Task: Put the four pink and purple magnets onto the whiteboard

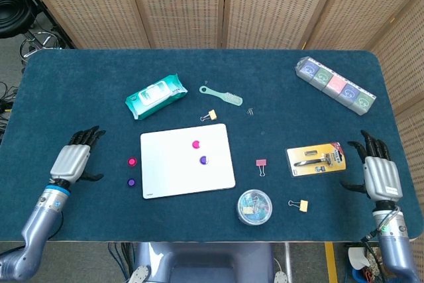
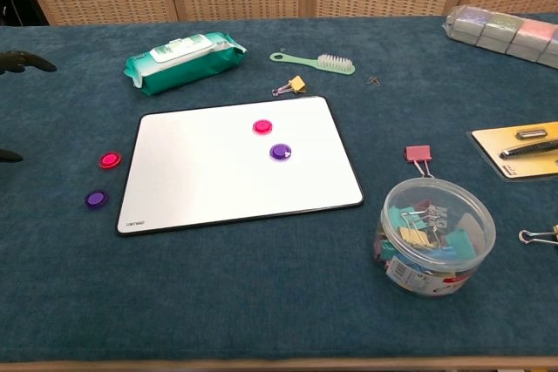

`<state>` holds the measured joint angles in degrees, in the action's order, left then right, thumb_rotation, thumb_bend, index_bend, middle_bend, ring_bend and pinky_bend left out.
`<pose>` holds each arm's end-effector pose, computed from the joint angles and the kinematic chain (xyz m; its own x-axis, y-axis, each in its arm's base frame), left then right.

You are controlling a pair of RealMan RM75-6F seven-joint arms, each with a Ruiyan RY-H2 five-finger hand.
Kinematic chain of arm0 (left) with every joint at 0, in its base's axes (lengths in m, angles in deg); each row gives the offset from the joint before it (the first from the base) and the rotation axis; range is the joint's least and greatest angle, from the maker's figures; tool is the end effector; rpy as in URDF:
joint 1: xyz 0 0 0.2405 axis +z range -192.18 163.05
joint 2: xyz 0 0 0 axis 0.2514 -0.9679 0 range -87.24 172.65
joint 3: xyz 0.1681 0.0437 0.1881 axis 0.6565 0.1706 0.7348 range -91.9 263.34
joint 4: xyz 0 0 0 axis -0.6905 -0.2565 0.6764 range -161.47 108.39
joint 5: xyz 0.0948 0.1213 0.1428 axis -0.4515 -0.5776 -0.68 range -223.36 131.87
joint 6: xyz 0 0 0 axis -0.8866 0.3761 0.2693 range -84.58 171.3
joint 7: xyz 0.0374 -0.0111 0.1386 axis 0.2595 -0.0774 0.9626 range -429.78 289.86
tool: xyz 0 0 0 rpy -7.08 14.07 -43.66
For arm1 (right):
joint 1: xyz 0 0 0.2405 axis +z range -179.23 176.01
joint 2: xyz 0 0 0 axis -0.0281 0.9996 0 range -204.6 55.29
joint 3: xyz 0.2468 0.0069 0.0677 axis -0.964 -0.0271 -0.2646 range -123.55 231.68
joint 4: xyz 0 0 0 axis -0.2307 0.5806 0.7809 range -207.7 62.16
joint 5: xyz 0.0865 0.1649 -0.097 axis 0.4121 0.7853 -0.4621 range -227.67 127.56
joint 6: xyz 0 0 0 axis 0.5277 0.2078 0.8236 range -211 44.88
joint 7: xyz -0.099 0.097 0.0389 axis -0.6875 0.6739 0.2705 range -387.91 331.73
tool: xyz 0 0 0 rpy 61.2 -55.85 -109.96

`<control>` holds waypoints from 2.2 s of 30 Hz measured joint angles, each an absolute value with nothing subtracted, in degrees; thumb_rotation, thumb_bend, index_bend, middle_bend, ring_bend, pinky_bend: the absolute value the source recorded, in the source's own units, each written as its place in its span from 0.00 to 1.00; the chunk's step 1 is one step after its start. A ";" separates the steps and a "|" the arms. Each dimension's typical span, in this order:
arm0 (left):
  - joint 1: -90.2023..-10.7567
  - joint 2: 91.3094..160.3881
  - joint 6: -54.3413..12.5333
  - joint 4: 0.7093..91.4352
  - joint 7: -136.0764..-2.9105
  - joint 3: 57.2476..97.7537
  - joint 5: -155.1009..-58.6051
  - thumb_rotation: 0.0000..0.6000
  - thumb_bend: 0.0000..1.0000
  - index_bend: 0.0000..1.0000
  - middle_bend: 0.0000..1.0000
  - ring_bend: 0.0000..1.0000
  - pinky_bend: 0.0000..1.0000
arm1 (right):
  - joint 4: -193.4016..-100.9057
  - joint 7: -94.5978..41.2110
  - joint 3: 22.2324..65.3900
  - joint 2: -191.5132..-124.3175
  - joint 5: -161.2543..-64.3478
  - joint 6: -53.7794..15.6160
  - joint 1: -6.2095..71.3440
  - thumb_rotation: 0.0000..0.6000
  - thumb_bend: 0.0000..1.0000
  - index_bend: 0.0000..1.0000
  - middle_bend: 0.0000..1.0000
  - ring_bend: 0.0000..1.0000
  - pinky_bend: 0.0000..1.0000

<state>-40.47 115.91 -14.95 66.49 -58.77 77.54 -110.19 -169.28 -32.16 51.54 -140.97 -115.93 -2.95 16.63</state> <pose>-0.2572 0.2921 0.0675 0.3413 0.3066 0.8886 0.9392 -0.0736 -0.3354 -0.2950 -0.2445 0.1417 0.3180 -0.0449 0.9470 -0.9412 0.1054 0.3211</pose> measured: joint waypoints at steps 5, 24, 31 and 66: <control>-42.37 117.93 -12.69 65.00 -57.62 77.12 -107.39 1.00 0.21 0.20 0.00 0.00 0.00 | -169.40 -29.56 51.45 -140.50 -116.87 -3.03 15.00 1.00 0.05 0.21 0.00 0.00 0.00; -47.55 124.21 -9.39 61.90 -52.27 77.19 -99.84 1.00 0.27 0.33 0.00 0.00 0.00 | -168.95 -26.49 48.86 -139.28 -117.67 -7.33 13.06 1.00 0.05 0.24 0.00 0.00 0.00; -49.19 127.98 -8.78 58.99 -50.96 77.60 -97.94 1.00 0.28 0.35 0.00 0.00 0.00 | -168.94 -25.36 47.90 -138.67 -117.69 -7.94 12.29 1.00 0.05 0.25 0.00 0.00 0.00; -49.52 131.46 -10.92 55.67 -50.60 78.55 -96.42 1.00 0.39 0.59 0.00 0.00 0.00 | -168.87 -22.80 44.84 -137.51 -117.62 -9.47 10.36 1.00 0.05 0.25 0.00 0.00 0.00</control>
<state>-49.52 131.46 -10.92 55.67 -50.60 78.55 -96.42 -168.87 -22.80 44.84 -137.51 -117.62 -9.47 10.36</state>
